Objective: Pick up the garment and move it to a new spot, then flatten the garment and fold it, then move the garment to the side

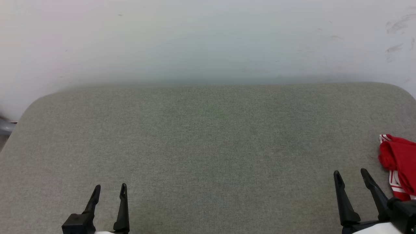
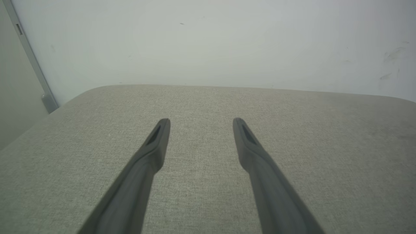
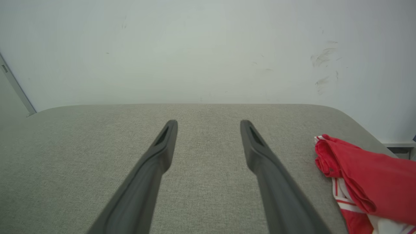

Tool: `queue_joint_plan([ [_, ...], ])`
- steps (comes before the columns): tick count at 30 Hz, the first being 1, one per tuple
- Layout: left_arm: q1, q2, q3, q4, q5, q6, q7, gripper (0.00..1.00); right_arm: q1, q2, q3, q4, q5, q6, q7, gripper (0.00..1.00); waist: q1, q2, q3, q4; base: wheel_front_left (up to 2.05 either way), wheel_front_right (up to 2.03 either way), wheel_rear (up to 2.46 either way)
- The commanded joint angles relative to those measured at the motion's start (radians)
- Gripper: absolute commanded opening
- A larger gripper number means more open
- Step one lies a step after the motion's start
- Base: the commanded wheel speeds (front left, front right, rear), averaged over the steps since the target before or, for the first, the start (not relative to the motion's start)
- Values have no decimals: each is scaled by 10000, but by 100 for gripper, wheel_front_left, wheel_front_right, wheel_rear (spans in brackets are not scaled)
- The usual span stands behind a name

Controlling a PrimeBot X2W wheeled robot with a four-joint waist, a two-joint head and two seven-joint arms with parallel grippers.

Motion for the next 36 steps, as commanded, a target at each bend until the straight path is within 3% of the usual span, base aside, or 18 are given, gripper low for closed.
queue_joint_plan([
  [1,-117,-44,57,47,46,-64,-43,100,-20,30,29,-50,-55,-9,40,100,1,-1,15,-20,0,0,0],
  [16,-166,-170,151,69,145,-41,-43,100,-226,31,225,-29,-84,-9,4,100,1,-1,90,-202,0,0,0],
  [17,-77,-159,145,96,132,-36,5,0,-109,2,242,33,-61,0,43,0,1,-1,98,-212,0,0,0],
  [36,-661,-191,297,507,-3654,-180,1005,0,-849,-229,389,1206,3967,0,134,0,2,-1,136,-160,0,0,0],
])
